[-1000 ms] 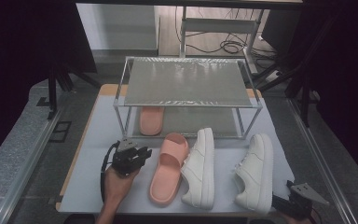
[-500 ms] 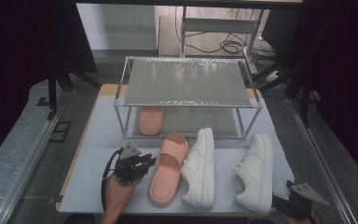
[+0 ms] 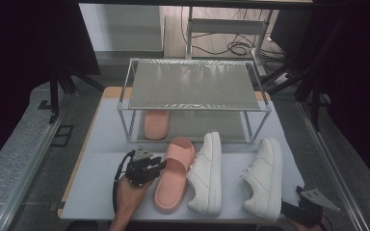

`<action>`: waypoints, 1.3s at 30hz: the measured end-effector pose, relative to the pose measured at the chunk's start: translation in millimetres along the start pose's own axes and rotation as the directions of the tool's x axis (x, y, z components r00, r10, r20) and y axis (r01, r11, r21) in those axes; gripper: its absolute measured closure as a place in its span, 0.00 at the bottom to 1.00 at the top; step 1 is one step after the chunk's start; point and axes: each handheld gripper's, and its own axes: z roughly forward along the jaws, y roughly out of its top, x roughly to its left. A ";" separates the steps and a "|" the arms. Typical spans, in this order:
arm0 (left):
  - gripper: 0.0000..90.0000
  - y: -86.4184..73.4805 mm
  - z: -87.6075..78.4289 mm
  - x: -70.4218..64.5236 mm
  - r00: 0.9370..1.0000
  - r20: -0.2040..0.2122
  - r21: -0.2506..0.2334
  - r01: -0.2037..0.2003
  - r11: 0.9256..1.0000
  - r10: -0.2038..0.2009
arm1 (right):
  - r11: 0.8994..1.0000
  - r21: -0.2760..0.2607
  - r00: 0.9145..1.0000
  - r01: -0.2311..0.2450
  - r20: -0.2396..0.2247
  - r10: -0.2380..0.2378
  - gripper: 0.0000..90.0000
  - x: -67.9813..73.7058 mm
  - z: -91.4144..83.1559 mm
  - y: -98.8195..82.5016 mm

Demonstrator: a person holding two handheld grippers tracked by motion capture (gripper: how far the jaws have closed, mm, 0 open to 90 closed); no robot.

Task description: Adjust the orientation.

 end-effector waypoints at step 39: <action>0.87 21.7 4.3 4.3 0.997 -0.080 0.013 -0.005 1.000 0.006 | 1.000 0.000 1.000 0.000 -0.001 0.000 0.11 -0.1 0.0 0.0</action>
